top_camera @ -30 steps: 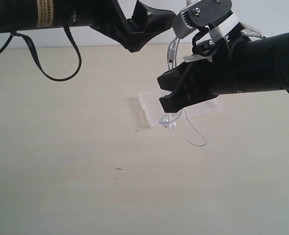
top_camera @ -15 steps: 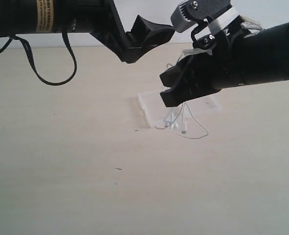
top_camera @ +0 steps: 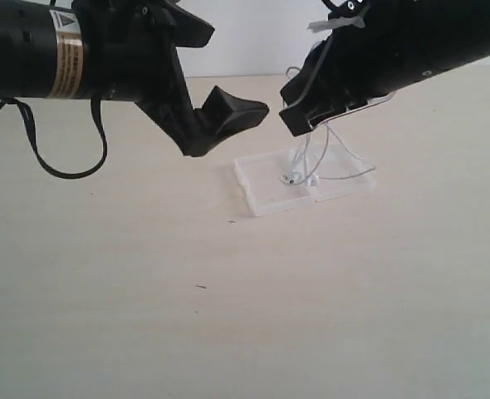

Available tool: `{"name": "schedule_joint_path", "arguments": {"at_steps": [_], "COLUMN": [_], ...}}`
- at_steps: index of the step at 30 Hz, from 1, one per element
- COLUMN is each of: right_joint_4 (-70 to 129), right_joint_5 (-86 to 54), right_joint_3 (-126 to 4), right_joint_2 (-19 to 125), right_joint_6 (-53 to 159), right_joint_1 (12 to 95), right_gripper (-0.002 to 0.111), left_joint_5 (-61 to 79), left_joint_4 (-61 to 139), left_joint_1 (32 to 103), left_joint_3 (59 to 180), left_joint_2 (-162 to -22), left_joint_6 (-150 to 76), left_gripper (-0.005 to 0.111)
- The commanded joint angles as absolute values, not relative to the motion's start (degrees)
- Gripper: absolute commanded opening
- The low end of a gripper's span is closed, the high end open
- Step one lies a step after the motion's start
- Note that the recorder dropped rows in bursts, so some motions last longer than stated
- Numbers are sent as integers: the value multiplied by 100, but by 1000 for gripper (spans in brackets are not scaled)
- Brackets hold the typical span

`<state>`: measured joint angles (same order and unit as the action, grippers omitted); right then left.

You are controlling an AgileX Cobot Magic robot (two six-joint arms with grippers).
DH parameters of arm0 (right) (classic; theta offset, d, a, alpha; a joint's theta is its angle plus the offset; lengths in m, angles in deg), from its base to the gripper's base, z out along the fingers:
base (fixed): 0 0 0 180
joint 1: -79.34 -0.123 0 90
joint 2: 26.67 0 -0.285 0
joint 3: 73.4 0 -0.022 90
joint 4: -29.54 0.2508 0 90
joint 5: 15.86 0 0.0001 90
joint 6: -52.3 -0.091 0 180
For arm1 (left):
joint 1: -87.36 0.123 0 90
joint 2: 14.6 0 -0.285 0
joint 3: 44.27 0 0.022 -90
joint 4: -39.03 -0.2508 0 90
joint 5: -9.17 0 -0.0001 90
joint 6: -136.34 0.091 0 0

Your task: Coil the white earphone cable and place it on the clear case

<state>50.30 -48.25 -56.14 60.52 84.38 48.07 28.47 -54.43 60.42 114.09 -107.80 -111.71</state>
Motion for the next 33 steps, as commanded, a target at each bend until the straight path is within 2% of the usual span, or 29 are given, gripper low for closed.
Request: {"name": "schedule_joint_path", "arguments": {"at_steps": [1, 4, 11, 14, 16, 17, 19, 20, 23, 24, 28, 33], "right_joint_4": [4606, 4598, 4588, 4588, 4588, 4588, 4588, 4588, 4570, 4555, 4457, 3860], "right_joint_5": [-5153, -5349, -5378, -5378, -5351, -5340, -5330, -5330, -5329, -5364, -5569, -6596], "right_joint_3": [-5953, -6114, -6169, -6169, -6169, -6169, -6169, -6169, -6192, -6233, -6528, -7298], "right_joint_2": [6046, 6046, 6046, 6046, 6046, 6046, 6046, 6046, 6046, 6046, 6046, 6395], "right_joint_6": [8025, 8003, 7881, 7851, 7761, 7760, 7760, 7760, 7760, 7748, 7539, 7026], "right_joint_1": [4881, 4881, 4881, 4881, 4881, 4881, 4881, 4881, 4881, 4881, 4881, 4881], "right_gripper": [0, 0, 0, 0, 0, 0, 0, 0, 0, 0, 0, 0], "left_joint_5": [3407, 4023, 4191, 3569, 3172, 3040, 2855, 2828, 2804, 2794, 2894, 2895], "left_joint_4": [-5586, -5846, -6092, -6092, -6092, -6092, -6092, -6092, -6092, -6092, -6092, -6062], "left_joint_1": [6059, 6047, 5764, 5590, 5510, 5481, 5471, 5471, 5471, 5471, 5481, 5767], "left_joint_3": [11318, 11318, 11207, 11152, 11117, 11107, 11107, 11107, 11105, 11105, 11095, 11080], "left_joint_2": [-10709, -10709, -10709, -10709, -10709, -10709, -10709, -10709, -10704, -10704, -10704, -10587], "left_joint_6": [-11124, -10836, -10965, -11044, -11110, -11150, -11307, -11309, -11476, -11501, -11646, -11807], "left_gripper": [105, 105, 105, 105, 100, 96, 75, 59, -1, 3, 0, 0]}}
